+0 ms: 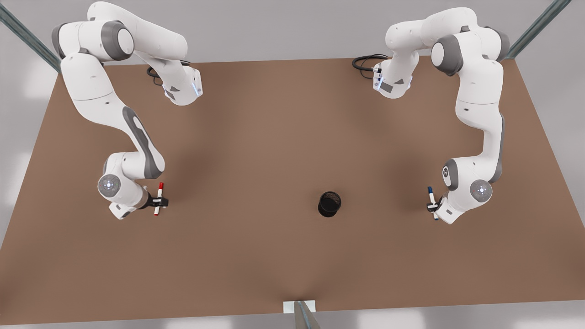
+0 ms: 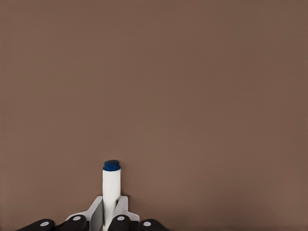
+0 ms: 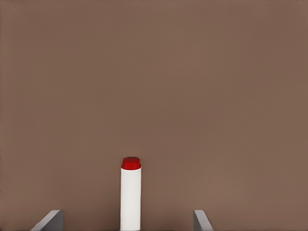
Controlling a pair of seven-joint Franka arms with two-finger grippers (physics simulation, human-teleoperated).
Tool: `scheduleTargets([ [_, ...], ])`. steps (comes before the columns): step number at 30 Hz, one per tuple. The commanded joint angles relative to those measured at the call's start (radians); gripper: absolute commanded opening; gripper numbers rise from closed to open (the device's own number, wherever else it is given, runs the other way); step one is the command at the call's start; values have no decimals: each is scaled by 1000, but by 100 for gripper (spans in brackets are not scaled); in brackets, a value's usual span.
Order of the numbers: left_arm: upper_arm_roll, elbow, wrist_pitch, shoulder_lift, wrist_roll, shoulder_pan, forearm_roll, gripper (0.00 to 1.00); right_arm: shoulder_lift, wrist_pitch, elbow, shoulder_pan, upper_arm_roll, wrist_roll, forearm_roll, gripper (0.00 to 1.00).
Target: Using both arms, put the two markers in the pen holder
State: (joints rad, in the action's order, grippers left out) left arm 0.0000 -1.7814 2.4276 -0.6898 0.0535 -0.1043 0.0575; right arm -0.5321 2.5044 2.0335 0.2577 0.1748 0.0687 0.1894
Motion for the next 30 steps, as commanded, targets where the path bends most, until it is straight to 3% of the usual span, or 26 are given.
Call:
scheduleTargets([
  [1, 0, 0, 1, 1, 22, 0, -1, 31, -9, 40, -1, 1, 0, 72, -1, 100],
  [3, 0, 0, -1, 1, 22, 0, -1, 26, -16, 44, -1, 1, 0, 74, -1, 87],
  [4, 0, 0, -1, 1, 17, 0, -1, 24, -19, 45, -4, 2, -1, 72, -1, 69],
  [5, 0, 0, -1, 1, 16, 0, -1, 21, -20, 45, -4, 2, -5, 72, -1, 60],
  [10, -12, 56, -120, 91, 22, 11, -4, 21, -26, 45, -6, 2, -5, 74, -1, 47],
  [13, -124, 94, -238, 200, 75, 3, -68, 21, -26, 45, -6, 0, -5, 74, -1, 41],
  [16, -231, 220, -372, 203, 137, 28, -108, 21, -26, 45, -6, 0, -5, 74, -1, 32],
  [18, -325, 321, -478, 187, 391, 32, -278, 21, -26, 45, -6, 2, -5, 72, -1, 23],
  [22, -456, 372, -362, 165, 680, 58, -478, 21, -26, 45, -6, 2, -5, 72, -1, 21],
  [23, -457, 372, -237, 159, 856, 106, -499, 21, -26, 44, -6, 2, -5, 74, -1, 21],
  [30, -453, 228, 18, 162, 1782, 146, -1044, 21, -26, 42, -10, 2, -5, 79, -2, 21],
])
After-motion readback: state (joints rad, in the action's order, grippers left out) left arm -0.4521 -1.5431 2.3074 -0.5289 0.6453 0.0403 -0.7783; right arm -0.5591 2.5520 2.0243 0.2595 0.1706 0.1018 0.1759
